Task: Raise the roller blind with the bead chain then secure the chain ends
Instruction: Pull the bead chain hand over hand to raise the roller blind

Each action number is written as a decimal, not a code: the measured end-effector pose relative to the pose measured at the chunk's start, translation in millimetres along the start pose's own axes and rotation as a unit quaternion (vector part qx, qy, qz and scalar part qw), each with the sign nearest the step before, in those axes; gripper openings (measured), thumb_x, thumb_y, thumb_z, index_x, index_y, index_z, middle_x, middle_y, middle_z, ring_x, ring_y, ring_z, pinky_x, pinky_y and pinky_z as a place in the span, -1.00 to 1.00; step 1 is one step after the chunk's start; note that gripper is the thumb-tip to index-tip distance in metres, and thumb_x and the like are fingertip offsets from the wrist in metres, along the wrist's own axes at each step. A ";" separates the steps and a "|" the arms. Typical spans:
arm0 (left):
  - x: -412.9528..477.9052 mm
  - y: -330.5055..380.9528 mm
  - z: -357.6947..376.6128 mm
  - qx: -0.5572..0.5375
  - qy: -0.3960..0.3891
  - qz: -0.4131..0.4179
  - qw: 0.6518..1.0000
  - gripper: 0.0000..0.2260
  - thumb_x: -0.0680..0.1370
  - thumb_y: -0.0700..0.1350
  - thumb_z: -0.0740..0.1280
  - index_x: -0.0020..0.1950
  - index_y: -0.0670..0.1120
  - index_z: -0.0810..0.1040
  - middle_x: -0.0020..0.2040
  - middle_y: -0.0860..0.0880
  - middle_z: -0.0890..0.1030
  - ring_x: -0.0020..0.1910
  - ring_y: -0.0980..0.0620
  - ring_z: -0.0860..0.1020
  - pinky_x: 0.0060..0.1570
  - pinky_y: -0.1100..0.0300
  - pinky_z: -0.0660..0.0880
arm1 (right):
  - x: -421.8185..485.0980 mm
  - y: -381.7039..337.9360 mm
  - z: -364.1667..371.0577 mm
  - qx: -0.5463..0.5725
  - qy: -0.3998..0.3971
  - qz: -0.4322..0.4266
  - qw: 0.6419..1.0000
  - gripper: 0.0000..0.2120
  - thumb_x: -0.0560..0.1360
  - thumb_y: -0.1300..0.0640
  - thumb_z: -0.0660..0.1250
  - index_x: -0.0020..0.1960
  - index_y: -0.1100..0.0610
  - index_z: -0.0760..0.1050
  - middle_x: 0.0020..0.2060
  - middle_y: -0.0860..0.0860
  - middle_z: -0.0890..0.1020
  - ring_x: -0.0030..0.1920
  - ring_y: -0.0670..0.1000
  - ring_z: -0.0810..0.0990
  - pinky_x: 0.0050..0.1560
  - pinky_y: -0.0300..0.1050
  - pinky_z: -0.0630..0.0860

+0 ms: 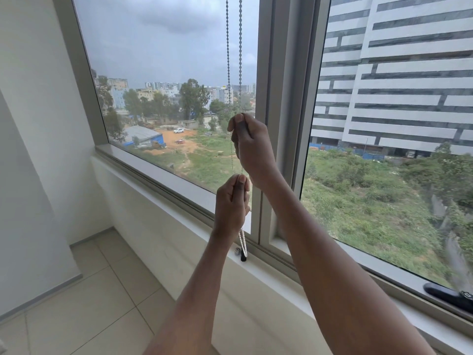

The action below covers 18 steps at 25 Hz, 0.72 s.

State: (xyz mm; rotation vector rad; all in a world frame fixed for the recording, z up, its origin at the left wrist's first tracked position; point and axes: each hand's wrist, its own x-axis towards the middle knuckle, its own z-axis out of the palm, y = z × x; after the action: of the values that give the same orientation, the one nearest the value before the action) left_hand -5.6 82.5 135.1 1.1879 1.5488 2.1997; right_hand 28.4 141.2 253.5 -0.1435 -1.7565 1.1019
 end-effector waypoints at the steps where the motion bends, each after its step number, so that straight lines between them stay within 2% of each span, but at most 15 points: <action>1: -1.0 -1.0 -0.8 -0.006 -0.011 -0.004 1.000 -0.56 0.80 -0.11 0.15 -0.29 0.10 0.41 -0.47 0.14 0.24 -0.54 0.16 0.14 -0.54 0.31 0.13 | -4.3 3.2 2.2 -0.007 0.013 -0.012 1.000 -0.63 0.78 0.15 0.12 -0.16 0.20 0.48 -0.40 0.02 0.38 -0.41 -0.05 0.29 -0.36 -0.12 0.25; 5: -13.5 -15.7 -6.4 -0.007 -0.039 -0.036 0.999 -0.53 0.79 -0.13 0.15 -0.31 0.14 0.44 -0.48 0.16 0.27 -0.53 0.16 0.17 -0.49 0.18 0.10 | -22.6 19.5 8.4 -0.039 0.023 -0.011 0.999 -0.63 0.78 0.15 0.12 -0.17 0.21 0.43 -0.39 -0.02 0.34 -0.38 -0.09 0.26 -0.34 -0.21 0.23; 7: -20.6 -29.9 -13.4 0.028 -0.055 -0.046 0.997 -0.54 0.79 -0.14 0.15 -0.29 0.12 0.44 -0.48 0.14 0.30 -0.53 0.11 0.22 -0.48 0.14 0.17 | -35.3 34.5 7.6 -0.051 0.021 -0.001 0.998 -0.63 0.78 0.14 0.12 -0.16 0.24 0.42 -0.39 -0.04 0.34 -0.37 -0.09 0.26 -0.34 -0.21 0.22; 9: -26.2 -41.6 -22.1 0.061 -0.079 -0.049 0.994 -0.56 0.79 -0.16 0.16 -0.27 0.07 0.49 -0.46 0.12 0.41 -0.50 0.07 0.36 -0.41 0.13 0.35 | -50.3 51.9 6.1 -0.057 0.022 0.007 0.998 -0.64 0.78 0.13 0.13 -0.16 0.23 0.41 -0.39 -0.08 0.34 -0.37 -0.11 0.26 -0.34 -0.21 0.21; 10: -27.4 -45.4 -26.3 0.080 -0.088 -0.052 0.992 -0.58 0.79 -0.17 0.15 -0.22 0.03 0.57 -0.38 0.10 0.55 -0.40 0.06 0.51 -0.28 0.12 0.47 | -58.0 60.2 4.8 -0.061 0.025 0.013 0.998 -0.65 0.78 0.13 0.14 -0.16 0.22 0.40 -0.39 -0.11 0.33 -0.37 -0.11 0.25 -0.34 -0.20 0.21; 11: -26.8 -47.5 -29.6 0.103 -0.088 -0.059 0.989 -0.59 0.79 -0.16 0.12 -0.11 -0.01 0.67 -0.23 0.08 0.69 -0.23 0.08 0.64 -0.09 0.11 0.54 | -65.7 67.8 2.8 -0.064 0.030 0.021 0.997 -0.65 0.77 0.13 0.15 -0.16 0.21 0.39 -0.40 -0.12 0.33 -0.37 -0.11 0.25 -0.33 -0.17 0.22; 13: -20.2 -44.4 -34.8 0.144 -0.039 -0.078 0.986 -0.60 0.79 -0.12 0.07 0.16 -0.05 0.74 0.08 0.04 0.78 0.12 0.20 0.69 0.23 0.08 0.54 | -82.9 83.3 -2.1 -0.062 0.033 0.039 0.997 -0.67 0.76 0.17 0.17 -0.18 0.19 0.37 -0.39 -0.13 0.33 -0.35 -0.11 0.25 -0.30 -0.14 0.22; 14: -14.1 -37.3 -36.1 0.146 -0.004 -0.078 0.986 -0.60 0.80 -0.10 0.06 0.24 -0.05 0.73 0.15 0.03 0.77 0.19 0.23 0.67 0.31 0.04 0.53 | -92.9 91.4 -4.1 -0.062 0.030 0.047 0.996 -0.67 0.76 0.19 0.17 -0.19 0.17 0.35 -0.39 -0.13 0.33 -0.35 -0.12 0.25 -0.29 -0.14 0.23; 16: 1.4 -10.7 -31.8 0.109 0.022 -0.035 0.993 -0.61 0.81 -0.08 0.06 0.28 -0.08 0.70 0.17 0.00 0.77 0.19 0.13 0.70 0.32 0.00 0.54 | -116.5 106.4 -5.5 -0.079 0.021 0.062 0.995 -0.67 0.76 0.22 0.17 -0.20 0.15 0.33 -0.39 -0.12 0.30 -0.34 -0.09 0.23 -0.29 -0.10 0.21; 18: 22.0 24.5 -21.8 0.051 0.002 0.026 0.998 -0.61 0.82 -0.08 0.06 0.28 -0.11 0.68 0.16 -0.04 0.78 0.14 0.04 0.74 0.21 0.01 0.58 | -140.4 118.8 -3.0 -0.081 0.009 0.075 0.994 -0.67 0.75 0.17 0.16 -0.18 0.24 0.31 -0.37 0.02 0.27 -0.32 -0.03 0.20 -0.28 -0.04 0.20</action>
State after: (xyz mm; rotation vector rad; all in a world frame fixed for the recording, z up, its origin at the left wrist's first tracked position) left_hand -28.7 69.3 164.3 1.2676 1.6685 2.1805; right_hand 53.3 134.1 71.4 -0.3879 -1.8416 1.0596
